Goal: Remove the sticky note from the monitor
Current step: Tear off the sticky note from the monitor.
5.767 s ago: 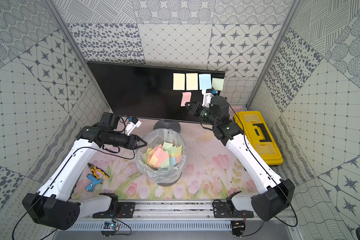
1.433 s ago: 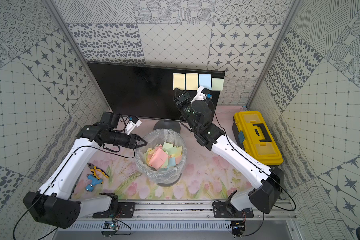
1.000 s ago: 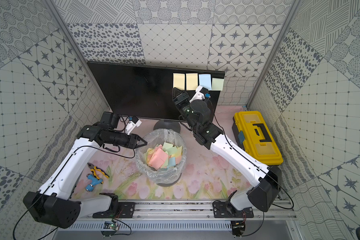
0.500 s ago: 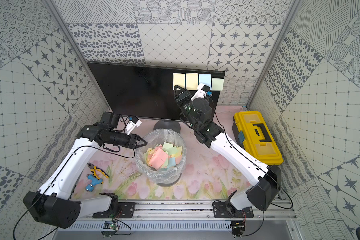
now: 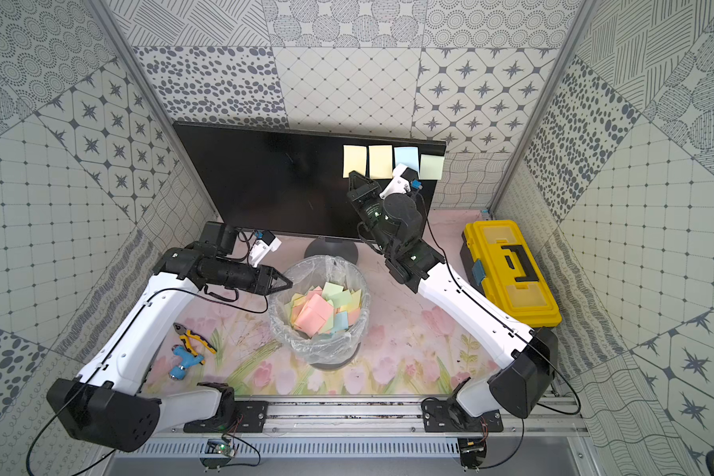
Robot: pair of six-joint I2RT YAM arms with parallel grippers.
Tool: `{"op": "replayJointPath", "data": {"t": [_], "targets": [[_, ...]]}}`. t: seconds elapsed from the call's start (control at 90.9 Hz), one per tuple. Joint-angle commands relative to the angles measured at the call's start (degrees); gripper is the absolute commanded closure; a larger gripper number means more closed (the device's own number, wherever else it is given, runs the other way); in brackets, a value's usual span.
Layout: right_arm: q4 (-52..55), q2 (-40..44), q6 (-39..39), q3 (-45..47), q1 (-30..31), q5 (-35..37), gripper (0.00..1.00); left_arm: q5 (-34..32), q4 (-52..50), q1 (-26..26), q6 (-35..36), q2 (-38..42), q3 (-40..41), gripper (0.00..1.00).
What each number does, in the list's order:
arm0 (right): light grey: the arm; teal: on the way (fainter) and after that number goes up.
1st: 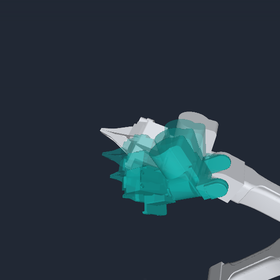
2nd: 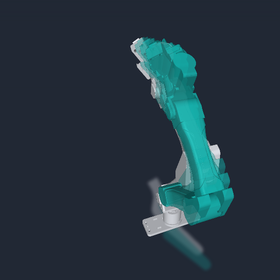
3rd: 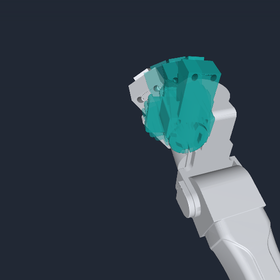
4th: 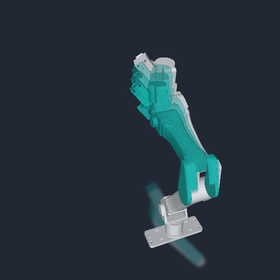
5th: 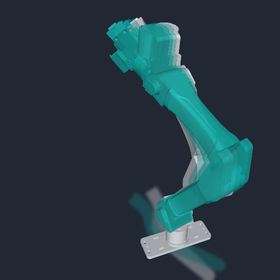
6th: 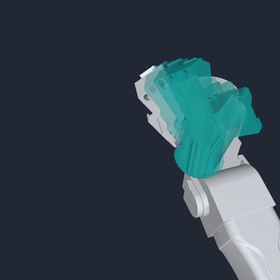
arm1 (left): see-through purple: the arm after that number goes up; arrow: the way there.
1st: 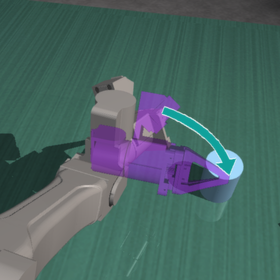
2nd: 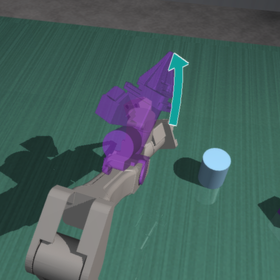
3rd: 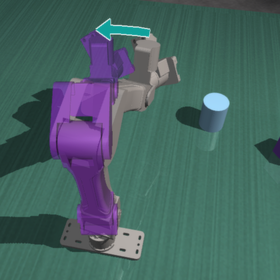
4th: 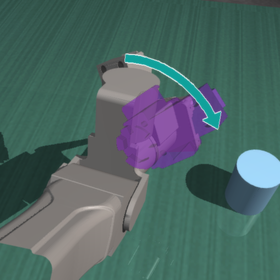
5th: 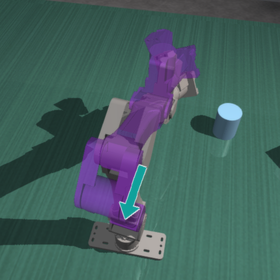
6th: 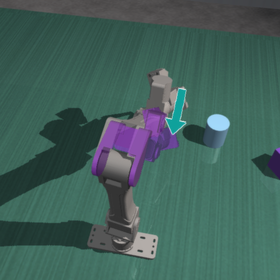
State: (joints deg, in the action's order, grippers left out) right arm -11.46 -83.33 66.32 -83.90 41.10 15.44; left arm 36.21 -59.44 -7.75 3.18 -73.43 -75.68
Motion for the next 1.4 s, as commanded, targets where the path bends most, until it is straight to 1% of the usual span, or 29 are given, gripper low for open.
{"op": "replayJointPath", "data": {"t": [0.0, 0.627, 0.99, 1.387], "targets": [[-2.8, -0.2, -0.3, -1.9, -0.2, -0.6, 1.0, 0.4, -0.9, 0.1, 0.6, 0.0, -0.8, 0.58], [-4.7, 0.8, 0.4, -2.1, -0.1, -3.5, 1.0, 0.3, -0.8, 0.0, 0.6, -0.1, -0.8, 0.58], [-5.4, 1.1, -0.7, -2.8, 0.0, -6.5, 1.0, 0.3, -0.8, 0.1, 0.7, -0.2, -0.7, 0.58], [-5.1, 2.3, -1.8, -2.6, 0.5, -7.2, 1.0, 0.3, -0.8, 0.0, 0.6, -0.4, -0.8, 0.58]]}}
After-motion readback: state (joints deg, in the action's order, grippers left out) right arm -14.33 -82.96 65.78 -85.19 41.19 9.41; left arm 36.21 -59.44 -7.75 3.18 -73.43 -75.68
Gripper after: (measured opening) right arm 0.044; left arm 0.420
